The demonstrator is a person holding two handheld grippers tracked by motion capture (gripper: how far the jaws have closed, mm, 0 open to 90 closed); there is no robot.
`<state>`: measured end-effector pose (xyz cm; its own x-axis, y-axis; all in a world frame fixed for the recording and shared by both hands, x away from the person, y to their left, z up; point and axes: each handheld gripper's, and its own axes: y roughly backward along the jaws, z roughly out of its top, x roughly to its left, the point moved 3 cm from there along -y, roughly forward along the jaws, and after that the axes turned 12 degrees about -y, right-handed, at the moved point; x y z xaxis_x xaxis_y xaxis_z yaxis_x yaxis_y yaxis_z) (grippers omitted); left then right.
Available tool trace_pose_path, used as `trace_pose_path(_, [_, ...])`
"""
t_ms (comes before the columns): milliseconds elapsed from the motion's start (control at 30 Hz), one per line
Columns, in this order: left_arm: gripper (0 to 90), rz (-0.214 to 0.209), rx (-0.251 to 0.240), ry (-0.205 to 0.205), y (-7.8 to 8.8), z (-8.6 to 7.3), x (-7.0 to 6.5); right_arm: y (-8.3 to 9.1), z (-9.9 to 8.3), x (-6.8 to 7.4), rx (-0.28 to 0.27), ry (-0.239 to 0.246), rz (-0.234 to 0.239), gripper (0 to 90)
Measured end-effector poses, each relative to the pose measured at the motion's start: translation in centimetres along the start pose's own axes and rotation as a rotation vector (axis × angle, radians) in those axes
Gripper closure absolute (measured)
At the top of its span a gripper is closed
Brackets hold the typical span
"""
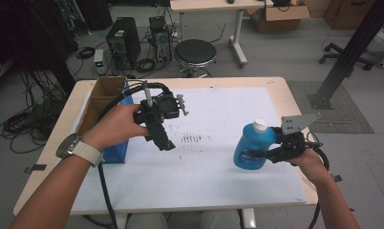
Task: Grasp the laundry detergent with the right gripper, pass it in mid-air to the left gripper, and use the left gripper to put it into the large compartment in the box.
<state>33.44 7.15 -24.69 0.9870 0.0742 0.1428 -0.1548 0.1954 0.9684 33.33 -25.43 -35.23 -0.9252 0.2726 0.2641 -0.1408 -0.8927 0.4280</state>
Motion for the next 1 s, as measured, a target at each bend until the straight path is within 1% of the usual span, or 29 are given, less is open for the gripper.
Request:
trace_pose_path(33, [6.8,-0.004,0.002,-0.008,0.1,0.2,0.0,0.0,0.2,0.1,0.002,-0.005,0.001,43.6])
trace_pose_path(67, [6.8,-0.004,0.002,-0.008,0.1,0.2,0.0,-0.1,0.4,0.2,0.003,-0.006,0.005,43.6])
trace_pose_path(100, [6.8,-0.005,0.003,-0.018,0.4,0.5,-0.1,-0.1,0.6,0.4,0.005,-0.005,0.010,43.6])
trace_pose_path(133, [6.8,-0.005,0.003,-0.018,0.4,0.5,-0.1,-0.1,0.6,0.4,0.005,-0.005,0.010,43.6])
trace_pose_path(167, [6.8,-0.015,-0.001,-0.031,0.6,0.9,-0.1,-0.3,1.1,0.7,0.006,0.001,0.016,43.7])
trace_pose_path(267, [6.7,-0.019,0.001,-0.035,0.8,1.1,-0.1,-0.5,1.6,1.0,0.010,0.010,0.018,43.6])
trace_pose_path(300, [6.7,-0.022,0.004,-0.044,1.1,1.3,-0.1,-0.8,2.0,1.2,0.013,0.015,0.025,43.6])
trace_pose_path(333, [6.8,-0.022,0.004,-0.044,1.1,1.3,-0.1,-0.8,2.0,1.2,0.013,0.015,0.025,43.6])
trace_pose_path(367, [6.8,-0.026,0.009,-0.052,1.3,1.5,-0.2,-1.2,2.4,1.4,0.016,0.021,0.036,43.7])
trace_pose_path(467, [6.8,-0.029,0.012,-0.057,1.5,1.6,-0.3,-1.6,2.7,1.5,0.019,0.024,0.044,43.6])
trace_pose_path(500, [6.8,-0.032,0.010,-0.061,1.7,1.7,-0.3,-2.2,3.2,1.7,0.024,0.031,0.051,43.6])
trace_pose_path(533, [6.8,-0.032,0.010,-0.061,1.7,1.7,-0.3,-2.2,3.2,1.7,0.024,0.031,0.051,43.6])
trace_pose_path(567, [6.9,-0.040,0.008,-0.065,1.9,1.7,-0.4,-2.7,3.6,1.9,0.028,0.038,0.063,43.7])
trace_pose_path(667, [6.9,-0.043,0.012,-0.069,2.1,1.8,-0.5,-3.7,4.2,2.2,0.036,0.050,0.076,43.6])
trace_pose_path(700, [6.9,-0.043,0.012,-0.069,2.1,1.8,-0.5,-3.7,4.2,2.2,0.036,0.050,0.076,43.6])
trace_pose_path(733, [6.9,-0.046,0.011,-0.070,2.2,1.8,-0.6,-4.3,4.7,2.3,0.039,0.056,0.086,43.7])
trace_pose_path(767, [6.9,-0.046,0.011,-0.070,2.2,1.8,-0.6,-4.3,4.7,2.3,0.039,0.056,0.086,43.7])
trace_pose_path(833, [7.0,-0.051,0.008,-0.073,2.3,1.9,-0.7,-5.0,5.0,2.5,0.043,0.061,0.098,43.6])
trace_pose_path(867, [7.0,-0.054,0.004,-0.075,2.3,1.9,-0.8,-5.6,5.3,2.7,0.048,0.064,0.108,43.6])
trace_pose_path(1000, [7.0,-0.061,0.007,-0.081,2.5,1.9,-1.0,-6.8,5.7,2.9,0.064,0.071,0.127,43.7])
